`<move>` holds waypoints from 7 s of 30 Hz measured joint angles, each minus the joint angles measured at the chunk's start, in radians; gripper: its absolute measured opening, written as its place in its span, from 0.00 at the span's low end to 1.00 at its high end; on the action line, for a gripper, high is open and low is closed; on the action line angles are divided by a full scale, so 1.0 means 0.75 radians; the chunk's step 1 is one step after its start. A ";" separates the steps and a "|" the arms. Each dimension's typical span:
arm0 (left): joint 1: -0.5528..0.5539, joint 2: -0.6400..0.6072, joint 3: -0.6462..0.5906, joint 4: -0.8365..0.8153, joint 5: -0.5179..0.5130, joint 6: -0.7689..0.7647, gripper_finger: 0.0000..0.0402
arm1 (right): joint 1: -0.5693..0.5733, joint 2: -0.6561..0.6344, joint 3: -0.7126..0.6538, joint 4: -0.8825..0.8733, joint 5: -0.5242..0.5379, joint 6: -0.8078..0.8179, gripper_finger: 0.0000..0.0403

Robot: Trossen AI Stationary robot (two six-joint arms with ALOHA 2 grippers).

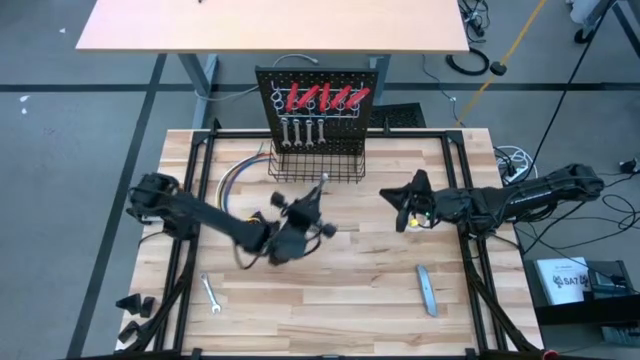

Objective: Hang tools onto peg board
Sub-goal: Hang the right wrench on the peg board, then hang the wrench on the peg board

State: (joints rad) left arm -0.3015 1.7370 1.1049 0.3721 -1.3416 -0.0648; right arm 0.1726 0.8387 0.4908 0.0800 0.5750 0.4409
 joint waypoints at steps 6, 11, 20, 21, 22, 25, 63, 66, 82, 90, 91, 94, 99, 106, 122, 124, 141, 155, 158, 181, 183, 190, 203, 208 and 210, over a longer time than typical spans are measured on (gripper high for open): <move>0.204 0.095 -0.001 0.100 0.088 -0.104 0.07 | -0.001 0.012 0.000 -0.001 0.000 -0.016 0.05; 0.322 0.113 0.009 0.136 0.242 -0.117 0.07 | -0.004 0.012 0.000 -0.001 0.000 -0.035 0.05; 0.462 0.115 0.011 0.190 0.476 -0.278 0.07 | -0.028 0.012 0.000 -0.001 0.001 -0.049 0.05; 0.471 0.118 0.011 0.197 0.503 -0.291 0.07 | -0.028 0.012 0.000 -0.002 0.001 -0.049 0.05; 0.479 0.121 0.012 0.196 0.522 -0.300 0.07 | -0.028 0.012 0.000 -0.001 0.000 -0.049 0.05; 0.499 0.127 0.012 0.184 0.553 -0.316 0.07 | -0.028 0.012 0.000 -0.002 0.000 -0.048 0.05; 0.630 0.138 0.012 0.165 0.718 -0.326 0.07 | -0.054 0.022 0.002 0.019 0.001 -0.055 0.05; 0.642 0.138 0.012 0.148 0.725 -0.326 0.07 | -0.059 0.035 0.002 0.018 0.000 -0.053 0.05; 0.710 0.138 0.013 0.093 0.933 -0.322 0.15 | -0.064 0.042 0.002 0.024 -0.002 -0.051 0.05; 0.679 0.140 0.012 -0.111 0.956 -0.326 0.36 | -0.064 0.042 0.002 0.020 -0.042 -0.056 0.05; 0.667 0.140 0.011 -0.153 0.961 -0.336 0.37 | -0.064 0.042 0.002 0.020 -0.042 -0.056 0.05; 0.617 0.135 0.011 -0.254 0.997 -0.391 0.38 | -0.064 0.042 0.002 0.019 -0.041 -0.059 0.05; 0.491 0.132 0.011 -0.323 0.915 -0.289 0.38 | -0.064 0.042 0.002 0.018 -0.041 -0.060 0.05; 0.243 -0.025 0.010 -0.446 0.777 -0.112 0.39 | -0.064 0.042 0.002 0.014 -0.041 -0.058 0.05; -0.314 -0.733 0.009 -1.882 1.526 -1.260 0.39 | -0.063 0.097 0.002 0.008 -0.041 0.036 0.05; -0.388 -0.742 -0.005 -1.962 1.545 -1.367 0.39 | -0.063 0.131 0.002 0.020 -0.052 0.054 0.05; -0.652 -0.490 -0.356 -2.016 2.079 -1.649 0.37 | -0.064 0.366 0.002 0.138 -0.302 0.080 0.05; -0.875 -0.360 -0.444 -1.726 2.026 -0.620 0.35 | -0.064 0.382 0.002 0.239 -0.391 -0.020 0.05; -0.932 -0.318 -0.440 -1.740 1.979 -0.448 0.35 | -0.064 0.382 0.002 0.242 -0.391 -0.020 0.05; -0.885 -0.145 -0.399 -1.727 1.766 -0.149 0.21 | -0.064 0.381 0.002 0.253 -0.385 -0.050 0.05; -0.862 -0.145 -0.398 -1.718 1.755 -0.110 0.14 | -0.064 0.381 0.002 0.260 -0.386 -0.050 0.05; -0.755 -0.143 -0.359 -1.674 1.638 -0.052 0.05 | -0.064 0.381 0.002 0.261 -0.385 -0.050 0.05; -0.579 -0.327 -0.021 -1.611 1.191 0.104 0.00 | -0.050 0.381 0.002 0.318 -0.400 -0.053 0.05; -0.486 -0.382 -0.004 -1.523 1.215 0.105 0.00 | -0.035 0.433 0.002 0.447 -0.475 -0.059 0.05; -0.462 -0.387 -0.005 -1.527 1.276 0.099 0.00 | -0.035 0.465 0.002 0.487 -0.499 -0.059 0.05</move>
State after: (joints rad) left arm -0.6484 1.4467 1.1015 -0.7734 -0.3843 0.0092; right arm 0.1467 1.1871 0.4919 0.4454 0.2010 0.3968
